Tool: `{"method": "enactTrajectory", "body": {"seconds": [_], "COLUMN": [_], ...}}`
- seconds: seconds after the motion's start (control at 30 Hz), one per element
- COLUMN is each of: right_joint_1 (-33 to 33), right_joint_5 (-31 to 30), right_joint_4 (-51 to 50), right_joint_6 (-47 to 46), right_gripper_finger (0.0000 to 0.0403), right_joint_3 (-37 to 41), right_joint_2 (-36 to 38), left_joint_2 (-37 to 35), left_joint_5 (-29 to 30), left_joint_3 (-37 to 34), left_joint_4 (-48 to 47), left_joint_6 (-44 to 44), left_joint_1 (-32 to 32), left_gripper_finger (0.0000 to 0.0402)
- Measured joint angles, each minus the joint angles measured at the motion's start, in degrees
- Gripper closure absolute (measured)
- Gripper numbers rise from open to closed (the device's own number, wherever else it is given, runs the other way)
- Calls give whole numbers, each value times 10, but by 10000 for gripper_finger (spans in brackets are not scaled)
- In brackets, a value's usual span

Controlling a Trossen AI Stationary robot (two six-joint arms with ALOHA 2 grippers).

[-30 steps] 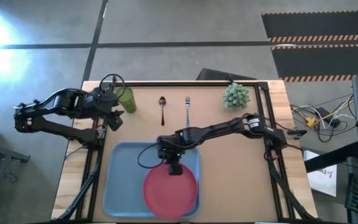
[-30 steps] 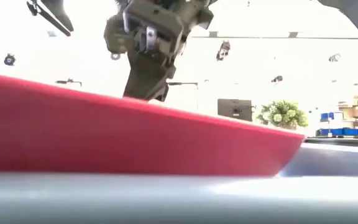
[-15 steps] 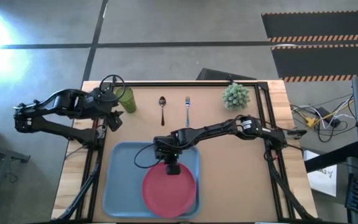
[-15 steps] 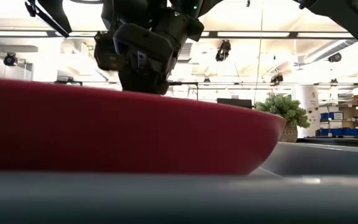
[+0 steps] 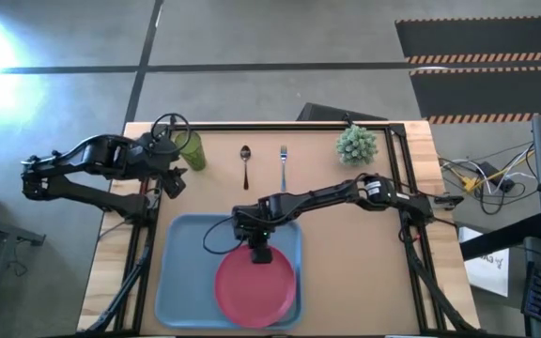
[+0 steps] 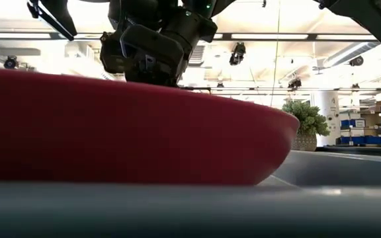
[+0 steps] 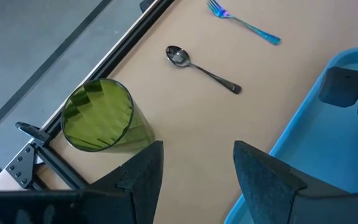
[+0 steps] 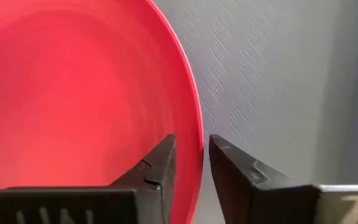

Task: Pick and place plate/cup/fork/spoon on tray
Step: Put the pink plate on the blue serving tray, then move the blue serving tray to the center of the table

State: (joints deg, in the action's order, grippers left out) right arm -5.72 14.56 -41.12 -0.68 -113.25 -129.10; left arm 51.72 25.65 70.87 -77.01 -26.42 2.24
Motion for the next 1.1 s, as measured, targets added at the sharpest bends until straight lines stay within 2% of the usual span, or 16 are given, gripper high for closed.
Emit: {"method": "enactTrajectory", "body": {"seconds": [0.3,0.4,0.53,0.57,0.9,1.1], "right_joint_1": [2,7,15,15,2,-9], "right_joint_5": [-86,-98,-99,-99,-81,-84], "right_joint_4": [-39,-86,-164,-176,-181,-168], "right_joint_6": [29,29,28,28,-2,-31], "right_gripper_finger": [286,306,378,384,394,394], "right_joint_3": [0,0,6,10,126,170], "right_joint_2": [59,69,68,66,65,82], "left_joint_2": [0,0,0,0,-1,0], "left_joint_5": [0,0,0,0,0,0], "left_joint_3": [0,0,0,0,0,0], "left_joint_4": [0,0,0,0,0,0], "left_joint_6": [0,0,0,0,-1,-1], "left_joint_1": [0,0,0,0,0,0], "left_gripper_finger": [223,223,223,223,224,223]}}
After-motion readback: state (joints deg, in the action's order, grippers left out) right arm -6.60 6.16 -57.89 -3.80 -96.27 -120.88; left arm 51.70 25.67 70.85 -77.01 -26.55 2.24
